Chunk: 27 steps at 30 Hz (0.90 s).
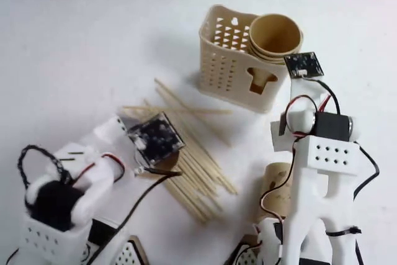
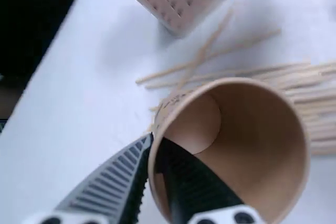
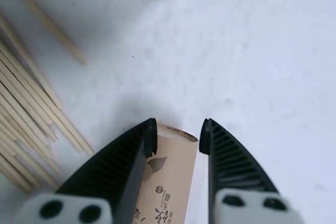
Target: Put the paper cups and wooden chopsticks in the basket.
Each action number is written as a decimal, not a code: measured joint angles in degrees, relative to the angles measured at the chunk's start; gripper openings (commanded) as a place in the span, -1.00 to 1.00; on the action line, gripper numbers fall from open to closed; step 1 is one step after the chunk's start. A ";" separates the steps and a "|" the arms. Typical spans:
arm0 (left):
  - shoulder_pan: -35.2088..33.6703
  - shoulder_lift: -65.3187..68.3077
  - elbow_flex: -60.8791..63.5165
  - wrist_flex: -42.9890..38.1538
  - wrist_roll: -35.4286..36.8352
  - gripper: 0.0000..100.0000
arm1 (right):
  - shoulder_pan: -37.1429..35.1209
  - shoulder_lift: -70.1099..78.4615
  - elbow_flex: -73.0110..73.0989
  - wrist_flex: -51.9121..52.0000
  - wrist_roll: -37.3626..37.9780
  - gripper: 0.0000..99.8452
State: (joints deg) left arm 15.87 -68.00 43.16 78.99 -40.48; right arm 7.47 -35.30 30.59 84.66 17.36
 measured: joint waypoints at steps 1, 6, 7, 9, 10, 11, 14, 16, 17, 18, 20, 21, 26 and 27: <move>0.00 0.00 -1.23 -0.26 1.41 -0.96 | -0.09 0.00 0.00 0.00 0.00 -0.71; 0.00 0.00 -5.54 -5.98 8.44 -0.96 | -0.09 0.00 0.00 -0.18 0.00 -0.71; 0.00 0.00 -6.07 -7.65 9.58 -0.96 | -0.09 0.00 0.00 -0.70 -0.44 -0.71; 0.00 0.00 -7.12 -10.90 11.69 -0.96 | -0.09 0.00 1.23 -2.37 -2.02 -0.71; 0.00 0.00 -7.56 -12.40 12.66 -0.96 | 0.00 0.00 2.37 -3.43 -2.64 -0.71; 0.53 0.26 -8.35 -13.54 13.36 -0.96 | 0.09 0.00 3.25 -4.40 -3.16 -0.71; 3.52 3.87 -12.13 -14.77 14.42 -0.96 | 0.35 0.00 4.75 -7.03 -3.87 -0.71; 5.98 8.44 -15.65 -15.12 15.12 -0.96 | 1.41 0.00 5.10 -8.00 -4.04 -0.71; 6.95 10.81 -17.58 -15.12 15.65 -0.96 | 1.93 0.00 5.10 -8.44 -4.22 -0.71; 8.00 13.19 -19.78 -15.12 16.00 -0.96 | 2.46 0.00 5.10 -8.97 -5.01 -0.71; 9.93 18.11 -24.97 -15.21 16.44 -0.96 | 3.69 0.00 5.10 -9.93 -6.86 -0.71; 10.64 20.66 -27.78 -15.21 16.53 -0.96 | 4.48 0.00 5.10 -10.29 -7.56 -0.71; 13.54 34.02 -42.37 -15.21 16.62 -0.96 | 7.56 0.00 5.10 -12.40 -8.53 -0.71; 13.98 36.66 -45.45 -15.21 16.62 -0.96 | 7.91 0.00 5.10 -12.66 -8.53 -0.71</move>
State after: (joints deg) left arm 29.85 -31.34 -2.29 63.78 -23.87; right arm 15.38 -35.30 35.69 72.00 8.84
